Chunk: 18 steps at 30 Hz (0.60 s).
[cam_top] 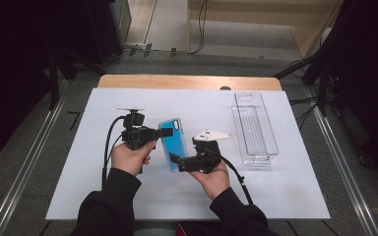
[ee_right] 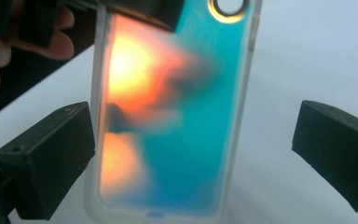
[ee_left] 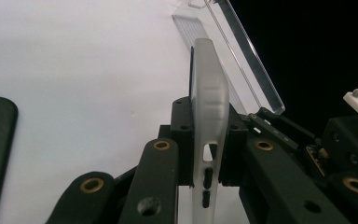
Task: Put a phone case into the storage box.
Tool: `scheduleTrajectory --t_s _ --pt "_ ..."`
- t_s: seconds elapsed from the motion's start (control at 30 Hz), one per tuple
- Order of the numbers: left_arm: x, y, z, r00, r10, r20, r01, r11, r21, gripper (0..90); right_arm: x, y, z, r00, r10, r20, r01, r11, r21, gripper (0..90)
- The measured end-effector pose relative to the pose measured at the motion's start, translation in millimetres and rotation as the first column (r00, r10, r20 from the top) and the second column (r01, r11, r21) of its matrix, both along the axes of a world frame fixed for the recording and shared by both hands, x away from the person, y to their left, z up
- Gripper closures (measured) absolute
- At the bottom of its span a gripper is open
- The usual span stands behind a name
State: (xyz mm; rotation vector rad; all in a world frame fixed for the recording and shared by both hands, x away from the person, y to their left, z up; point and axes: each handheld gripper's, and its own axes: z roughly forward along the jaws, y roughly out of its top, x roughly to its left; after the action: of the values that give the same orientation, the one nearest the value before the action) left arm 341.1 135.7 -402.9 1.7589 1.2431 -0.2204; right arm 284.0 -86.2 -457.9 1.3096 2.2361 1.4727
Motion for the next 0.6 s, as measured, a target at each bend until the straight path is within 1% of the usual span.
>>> scheduleTrajectory --t_s 0.1,0.17,0.23,0.3,0.37,0.47,0.53,0.6 --pt "-2.0 -0.4 1.6 0.9995 0.003 0.032 -0.004 0.9999 0.013 80.4 -0.3 -0.5 -0.5 0.9991 0.031 -0.028 -0.032 0.999 -0.012 0.0" --pt "-4.4 -0.9 2.8 0.9978 -0.001 0.066 -0.001 0.9997 0.025 80.4 -1.3 0.2 -0.8 0.9981 0.049 -0.038 -0.05 0.999 -0.019 0.0" --pt "-7.2 -2.4 3.8 0.9948 -0.001 0.102 -0.003 0.9992 0.041 80.4 -2.7 0.7 0.1 0.997 0.067 -0.038 -0.068 0.997 -0.032 0.0" --pt "-10.1 -3.9 4.4 0.9902 -0.006 0.139 -0.002 0.9985 0.054 80.4 -4.1 0.4 1.2 0.9963 0.08 -0.033 -0.081 0.996 -0.041 0.0" --pt "-13.4 -4.9 5.0 0.9838 -0.011 0.179 -0.001 0.9978 0.066 80.4 -5.5 -0.6 2.2 0.9954 0.089 -0.035 -0.09 0.995 -0.049 0.0" --pt "-17.4 -7.0 4.9 0.9736 -0.013 0.228 -0.006 0.9967 0.081 80.4 -8.1 -1.2 2.3 0.9956 0.091 -0.023 -0.093 0.992 -0.085 0.0" --pt "-18.6 -8.4 3.4 0.971 -0.015 0.239 -0.005 0.9965 0.084 80.4 -9.5 -1.8 1.5 0.9953 0.095 -0.022 -0.096 0.991 -0.094 0.0" --pt "-20.3 -9.8 1.4 0.9672 -0.021 0.253 0.0 0.9966 0.083 80.4 -10.2 -3.2 0.2 0.9948 0.099 -0.023 -0.1 0.991 -0.083 0.0"
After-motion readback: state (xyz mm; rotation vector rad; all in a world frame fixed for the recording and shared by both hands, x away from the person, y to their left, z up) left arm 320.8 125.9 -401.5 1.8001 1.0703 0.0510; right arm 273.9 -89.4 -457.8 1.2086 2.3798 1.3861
